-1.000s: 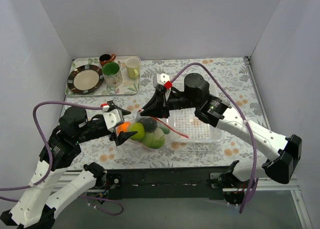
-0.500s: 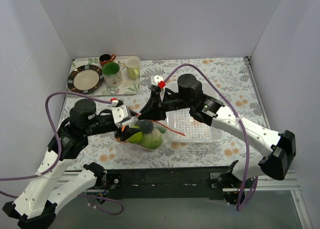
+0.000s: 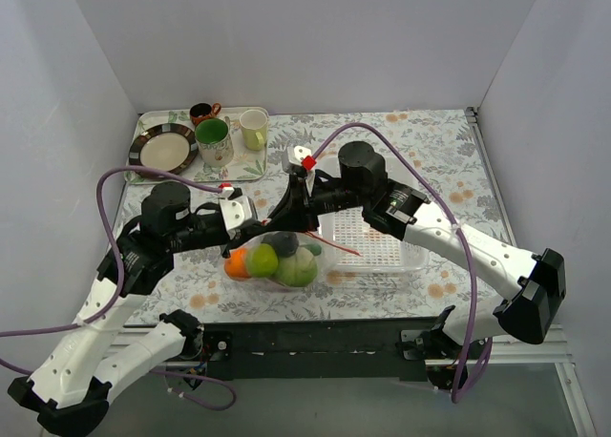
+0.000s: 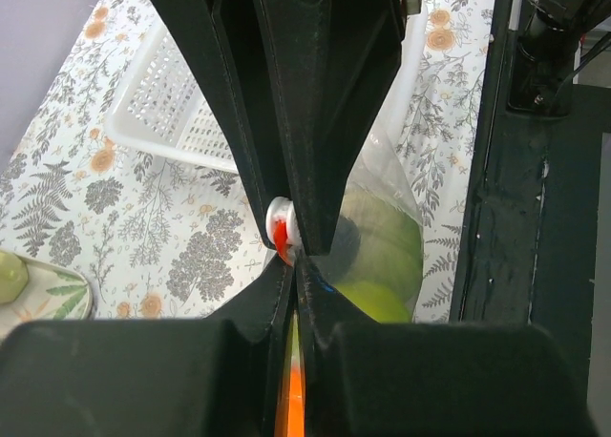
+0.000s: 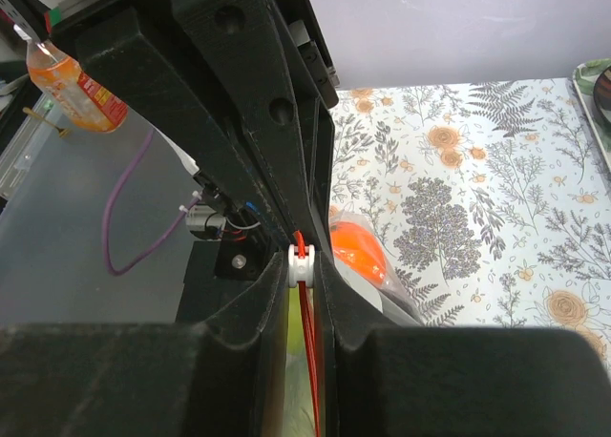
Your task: Open the zip-top bag and remove the fake food
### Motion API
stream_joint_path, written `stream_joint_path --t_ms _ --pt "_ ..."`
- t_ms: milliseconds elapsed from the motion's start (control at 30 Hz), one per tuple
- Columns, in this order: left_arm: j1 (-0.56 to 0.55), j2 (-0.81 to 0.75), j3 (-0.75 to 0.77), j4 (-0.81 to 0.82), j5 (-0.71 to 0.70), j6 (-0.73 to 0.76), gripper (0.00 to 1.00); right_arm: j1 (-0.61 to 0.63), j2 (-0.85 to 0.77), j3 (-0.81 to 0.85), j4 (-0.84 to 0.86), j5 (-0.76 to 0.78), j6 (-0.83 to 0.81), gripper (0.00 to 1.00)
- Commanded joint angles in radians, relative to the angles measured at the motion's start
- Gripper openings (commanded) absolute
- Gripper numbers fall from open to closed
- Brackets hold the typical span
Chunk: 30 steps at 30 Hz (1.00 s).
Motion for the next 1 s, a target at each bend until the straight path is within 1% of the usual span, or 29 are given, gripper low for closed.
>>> stream_joint_path --t_ms 0,133,267,500,733,967 --pt "-0.003 0.010 0.063 -0.014 0.003 0.007 0.00 0.002 -0.049 0.014 0.031 0.027 -0.042 0.01" --pt "-0.001 0.019 0.136 -0.041 -0.046 0.037 0.00 0.001 -0.071 -0.024 -0.020 0.059 -0.092 0.01" --pt "-0.001 0.006 0.164 -0.077 -0.121 0.063 0.00 -0.010 -0.101 -0.092 -0.027 0.081 -0.111 0.01" --pt "0.000 -0.028 0.179 -0.091 -0.197 0.074 0.00 -0.058 -0.109 -0.185 -0.044 0.096 -0.135 0.01" --pt "0.002 -0.051 0.167 -0.081 -0.283 0.102 0.00 -0.140 -0.103 -0.290 -0.003 0.104 -0.128 0.01" --pt "0.002 -0.056 0.133 -0.028 -0.383 0.136 0.00 -0.164 -0.077 -0.320 -0.075 0.179 -0.186 0.01"
